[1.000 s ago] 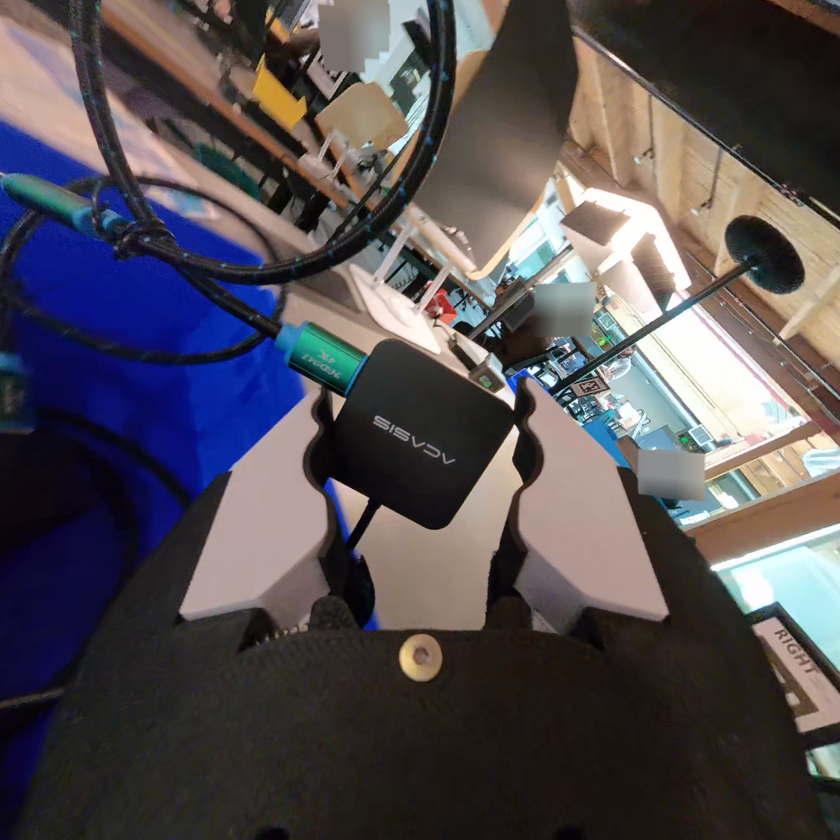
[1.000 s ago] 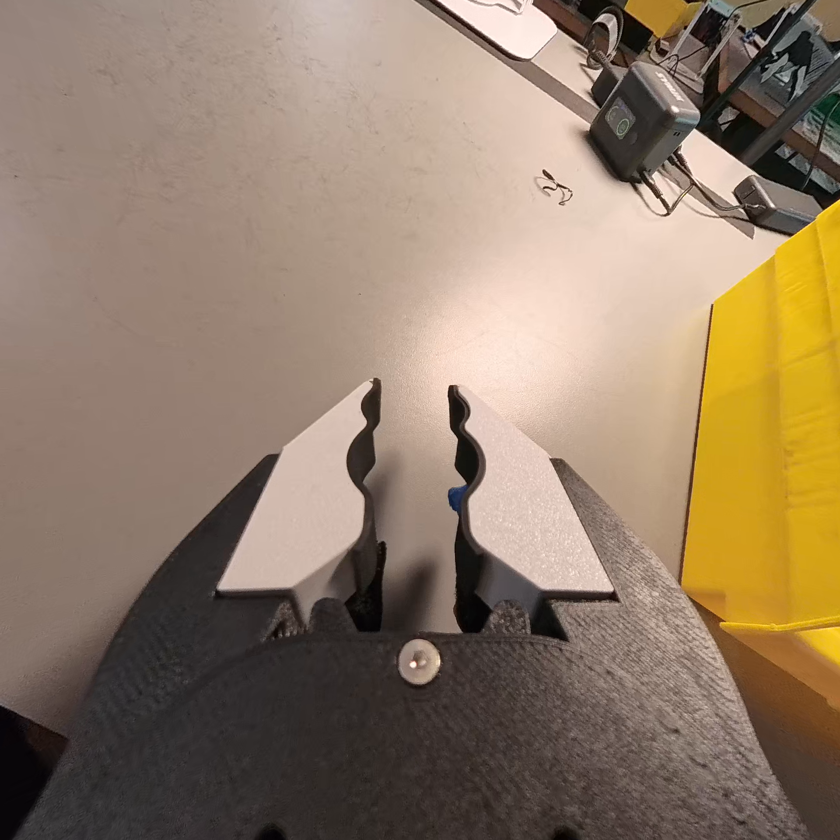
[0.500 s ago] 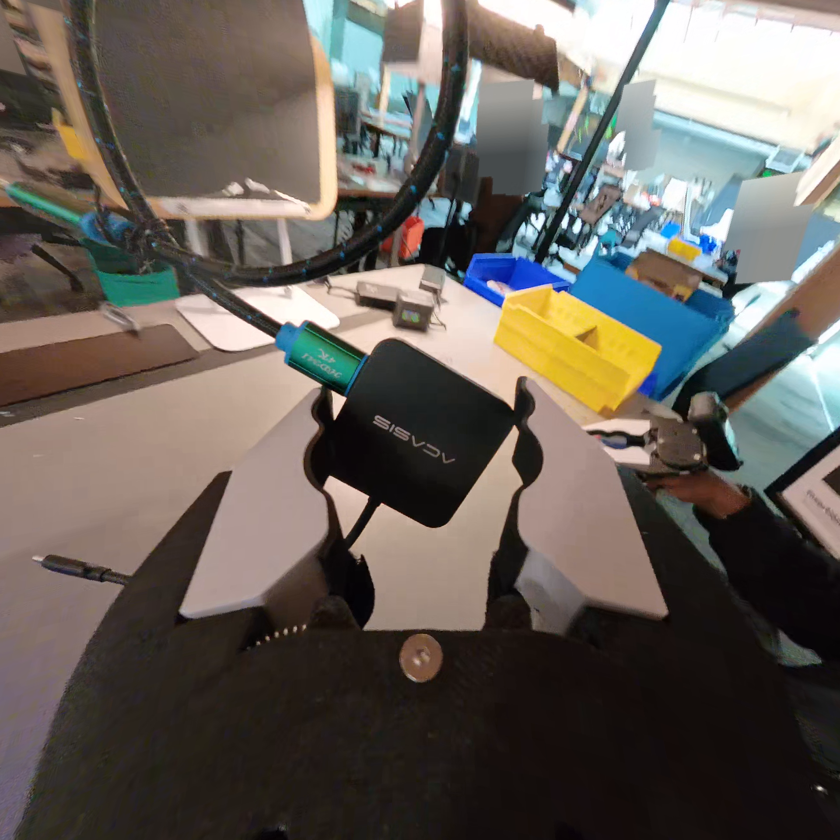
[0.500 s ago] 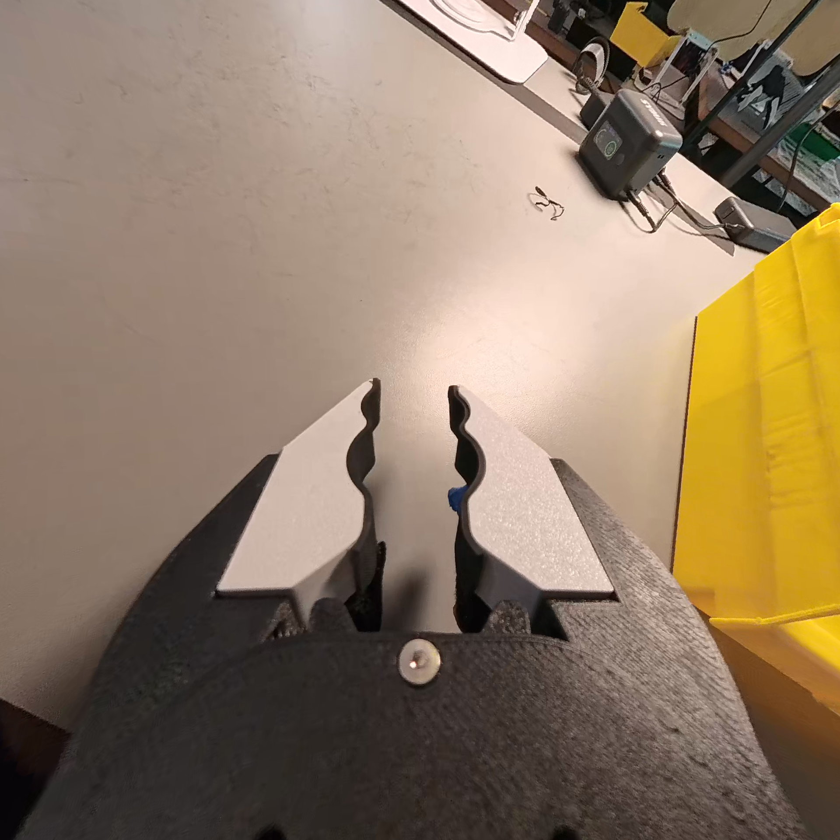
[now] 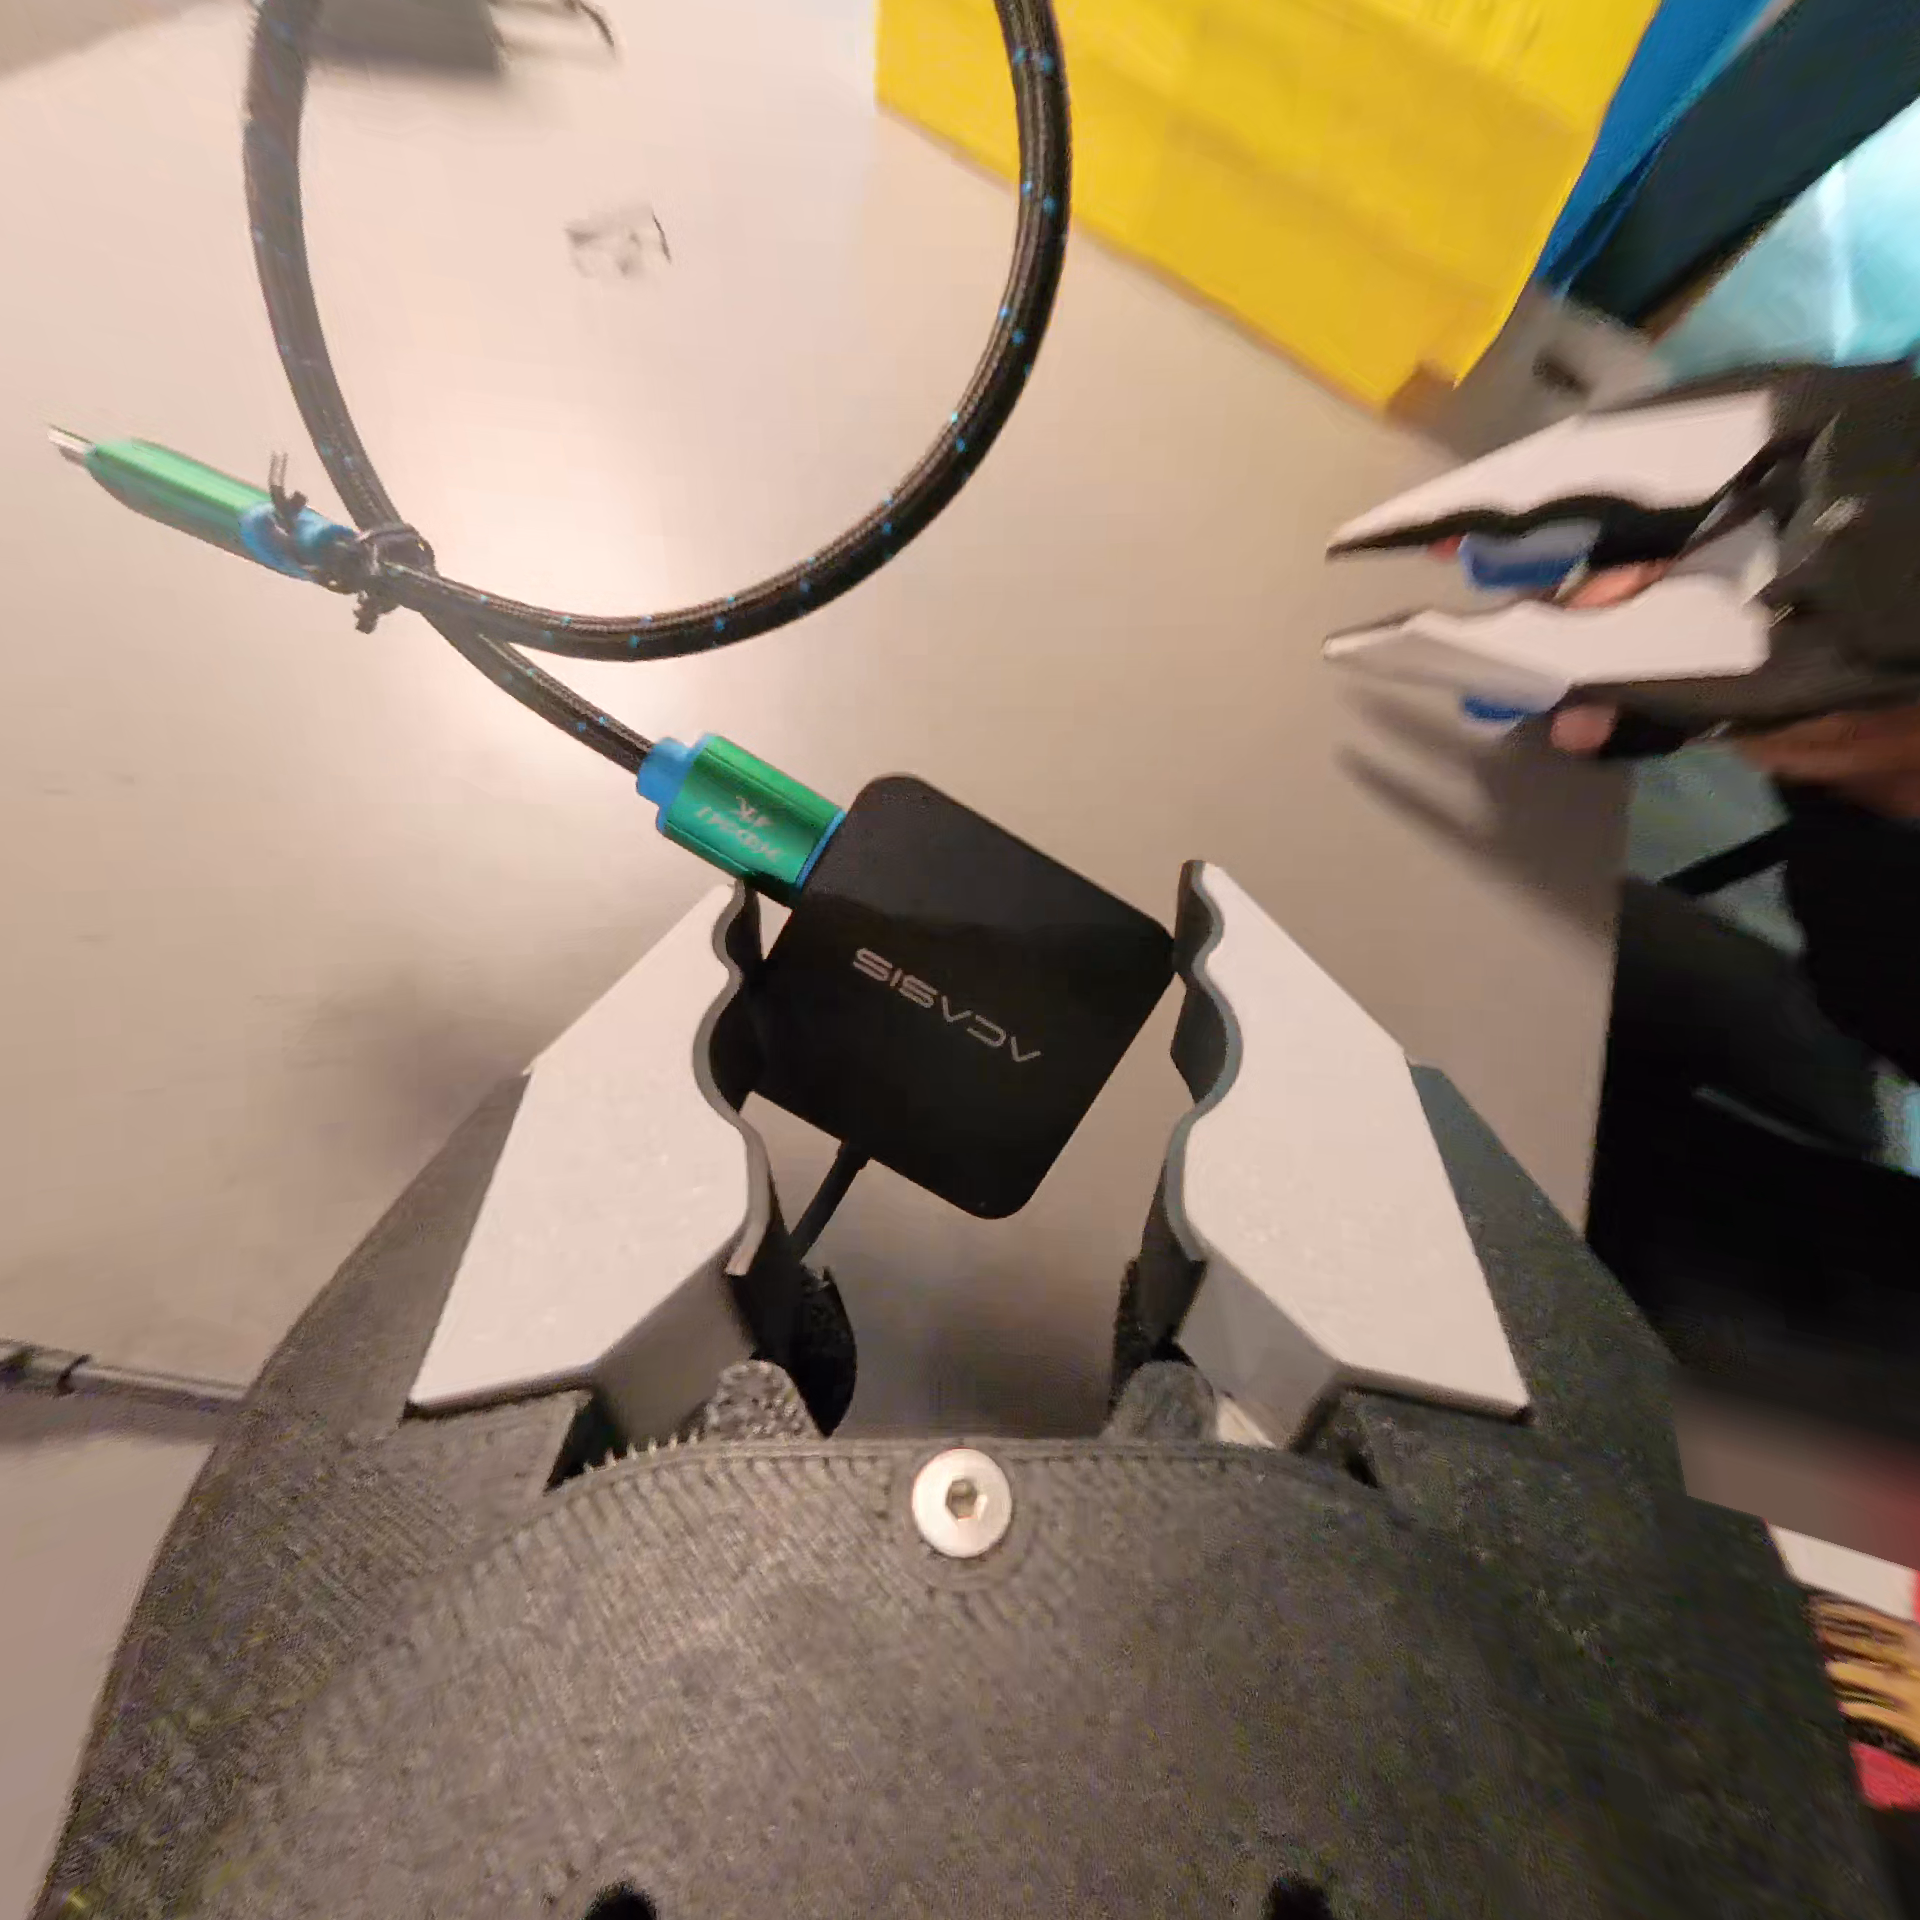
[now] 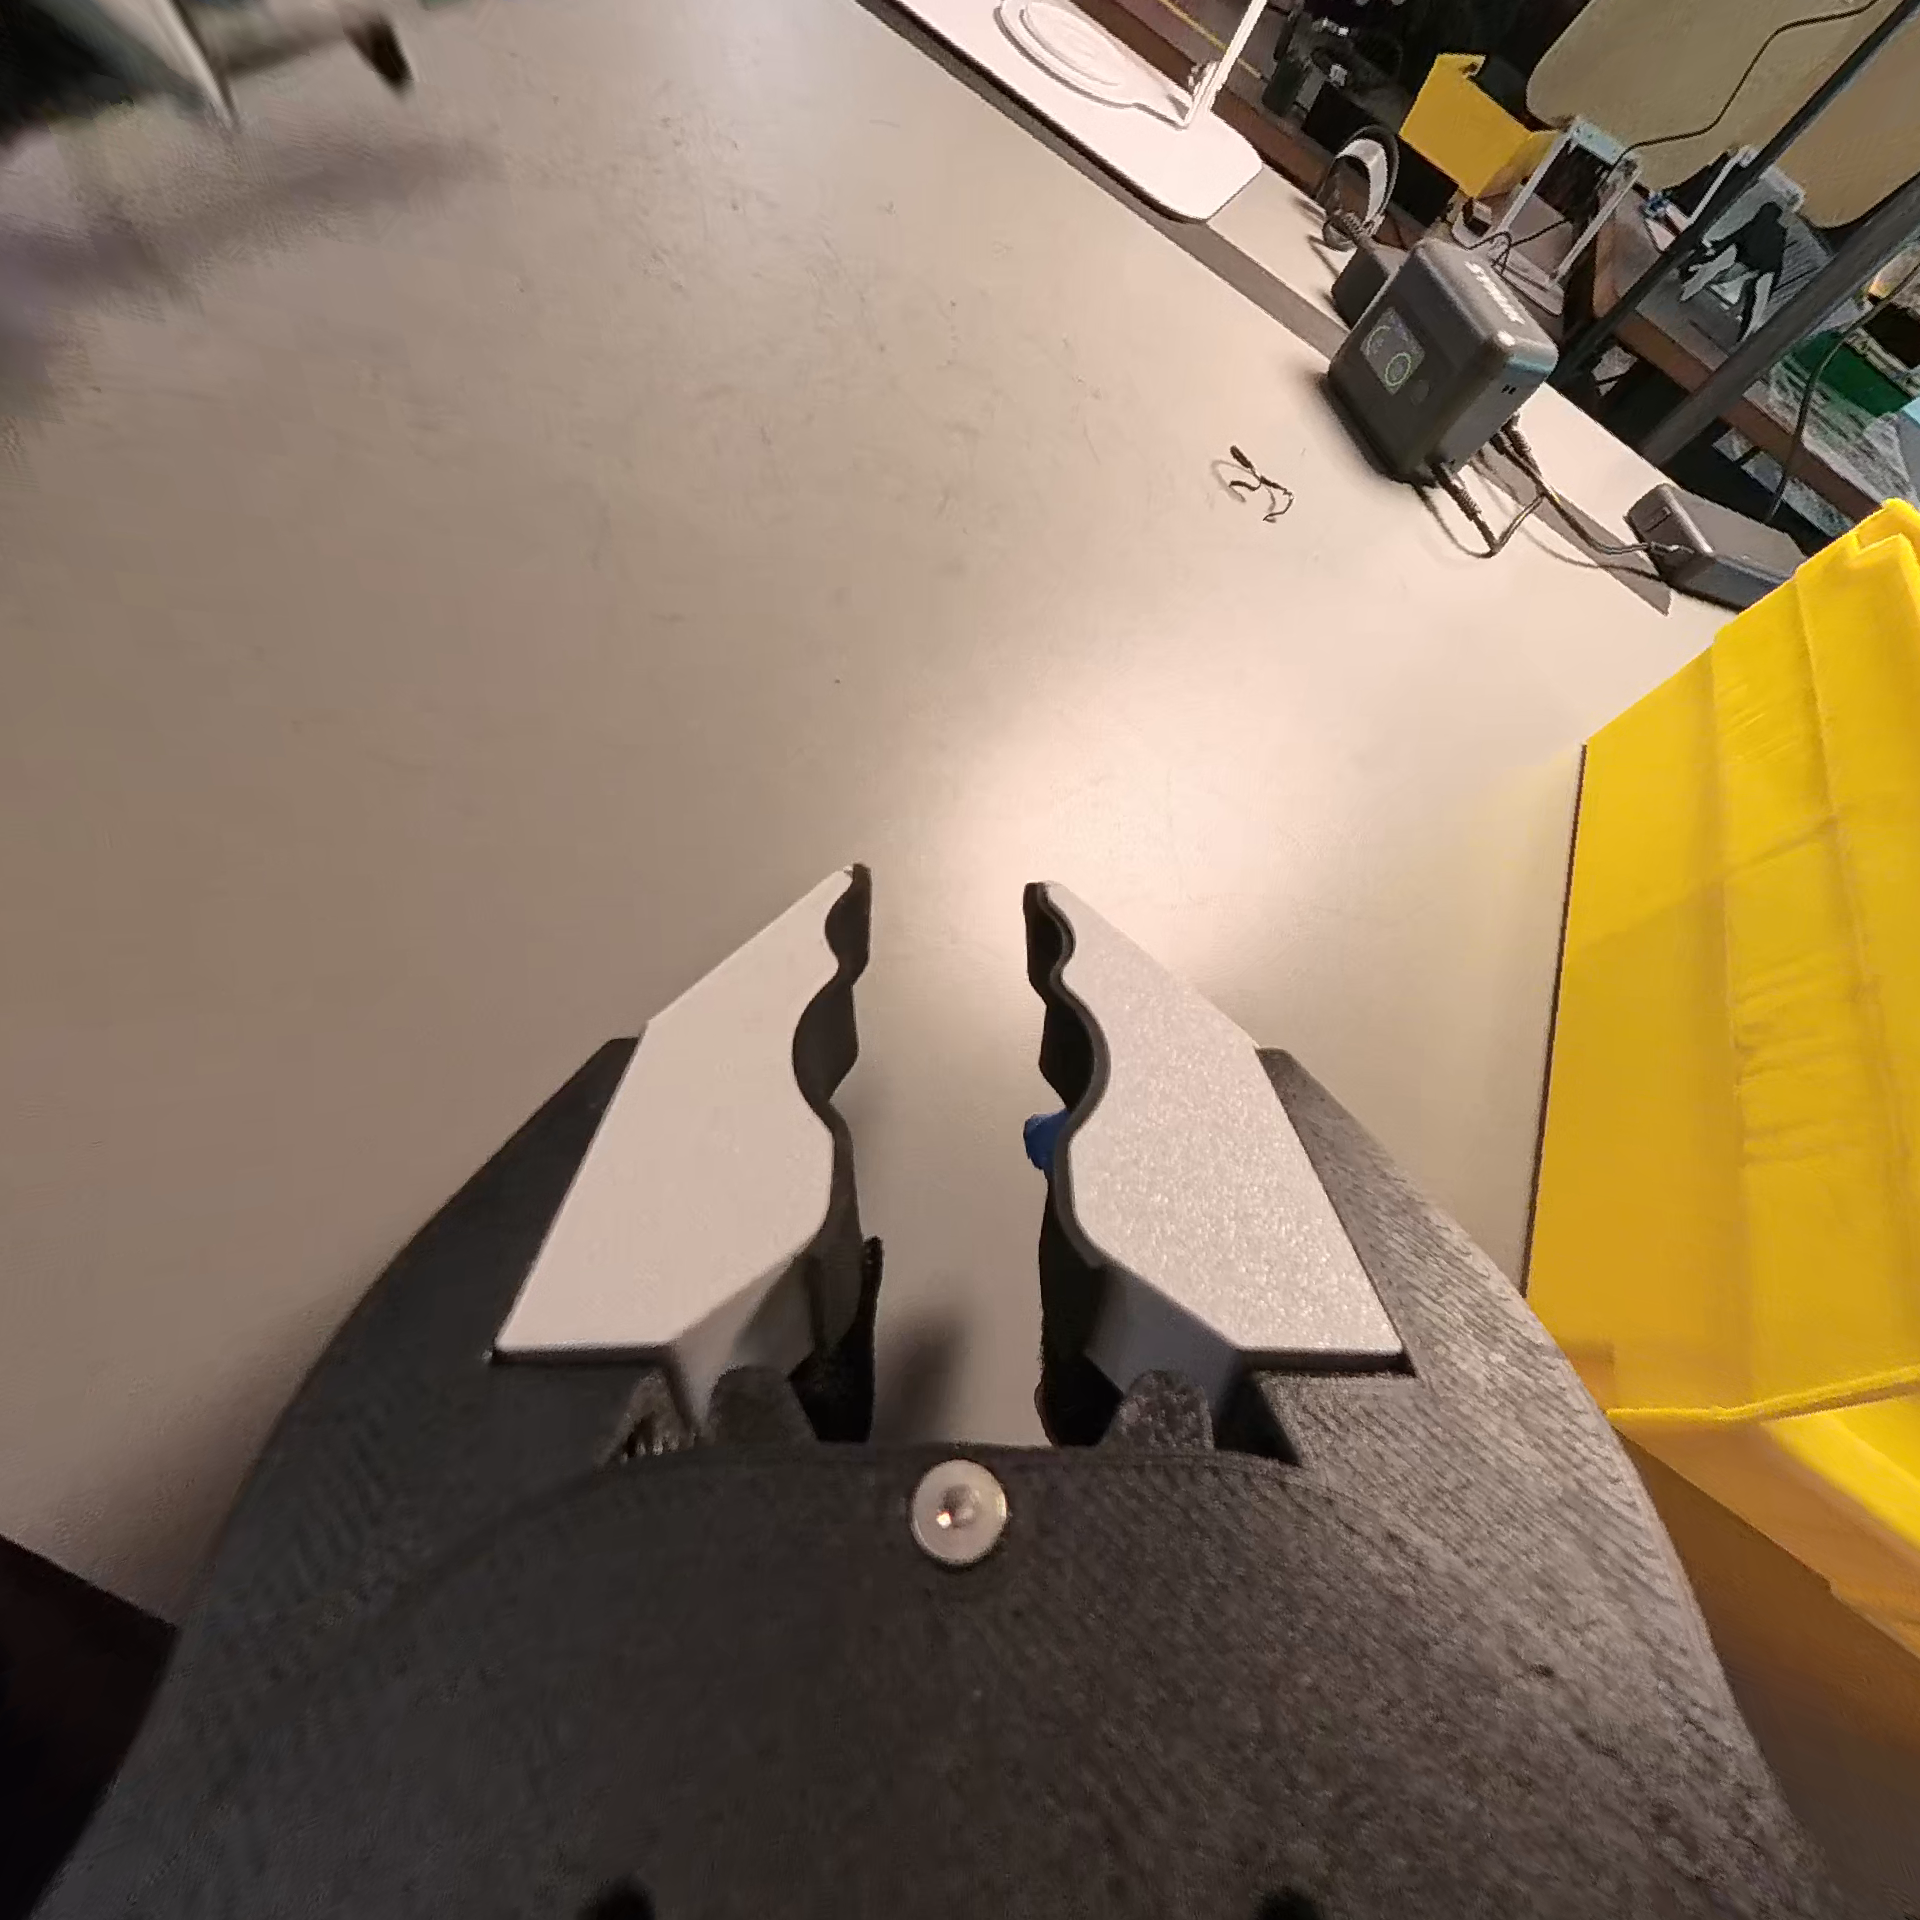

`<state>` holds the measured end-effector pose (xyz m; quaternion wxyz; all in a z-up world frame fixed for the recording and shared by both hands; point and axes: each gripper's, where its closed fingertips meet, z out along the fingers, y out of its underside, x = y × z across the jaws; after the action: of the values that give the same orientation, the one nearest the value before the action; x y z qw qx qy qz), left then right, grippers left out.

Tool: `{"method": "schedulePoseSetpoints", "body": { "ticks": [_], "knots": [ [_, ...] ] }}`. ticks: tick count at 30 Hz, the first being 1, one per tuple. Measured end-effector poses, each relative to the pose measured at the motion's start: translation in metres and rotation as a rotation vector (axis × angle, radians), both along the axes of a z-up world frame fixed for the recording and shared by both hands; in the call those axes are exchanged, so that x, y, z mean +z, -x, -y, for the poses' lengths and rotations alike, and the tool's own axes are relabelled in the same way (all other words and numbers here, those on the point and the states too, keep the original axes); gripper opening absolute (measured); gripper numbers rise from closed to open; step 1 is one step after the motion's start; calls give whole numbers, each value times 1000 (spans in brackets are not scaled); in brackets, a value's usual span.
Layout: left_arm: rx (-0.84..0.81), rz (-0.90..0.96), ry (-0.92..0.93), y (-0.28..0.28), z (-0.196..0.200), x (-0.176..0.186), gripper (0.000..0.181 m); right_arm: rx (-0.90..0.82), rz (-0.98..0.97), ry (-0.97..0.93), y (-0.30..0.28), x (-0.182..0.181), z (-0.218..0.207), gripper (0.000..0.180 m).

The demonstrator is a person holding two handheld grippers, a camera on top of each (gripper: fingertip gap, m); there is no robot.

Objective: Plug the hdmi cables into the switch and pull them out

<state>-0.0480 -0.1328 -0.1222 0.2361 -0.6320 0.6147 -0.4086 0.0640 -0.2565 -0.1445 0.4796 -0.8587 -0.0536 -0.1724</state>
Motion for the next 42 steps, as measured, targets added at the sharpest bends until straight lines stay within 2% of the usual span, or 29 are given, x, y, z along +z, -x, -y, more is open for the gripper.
{"method": "schedulePoseSetpoints", "body": {
  "ticks": [5, 6, 7, 13, 17, 22, 25, 27, 29, 31, 34, 40, 41, 42],
  "knots": [
    [-60, -150, -121, -5, 22, -50, 83, -3, 17, 12, 0, -2, 0, 31],
    [-55, -134, -157, -6, 22, -51, 81, -4, 22, 13, 0, -2, -1, 31],
    [-43, -134, -192, -5, 20, -51, 70, -4, 26, 13, 0, -2, -1, 31],
    [-15, 0, -159, 18, 23, -13, 74, -3, 23, 21, 0, -3, -1, 31],
    [98, 97, -145, 64, -5, 24, 73, 8, 15, 26, 2, -4, -1, 31],
    [368, 164, -210, 164, -82, 75, 73, 22, 4, 37, 4, -6, -1, 31],
    [612, 196, -232, 244, -148, 106, 71, 29, -9, 49, 5, -8, -1, 31],
    [803, 161, -254, 302, -203, 112, 70, 31, -20, 59, 5, -9, -2, 31],
    [971, 97, -250, 351, -260, 102, 69, 31, -30, 68, 5, -11, -2, 31],
    [1073, 3, -200, 382, -307, 80, 64, 30, -35, 78, 5, -12, -2, 31],
    [1076, -96, -197, 389, -351, 53, 59, 28, -38, 89, 4, -14, -2, 32],
    [1074, -459, -335, 396, -401, 1, 60, 10, -55, 106, 2, -17, -2, 32],
    [1063, -498, -347, 397, -406, -7, 59, 10, -54, 112, 2, -17, -2, 32],
    [1047, -526, -361, 397, -409, -15, 49, 11, -52, 118, 2, -18, -2, 32]
  ]
}}
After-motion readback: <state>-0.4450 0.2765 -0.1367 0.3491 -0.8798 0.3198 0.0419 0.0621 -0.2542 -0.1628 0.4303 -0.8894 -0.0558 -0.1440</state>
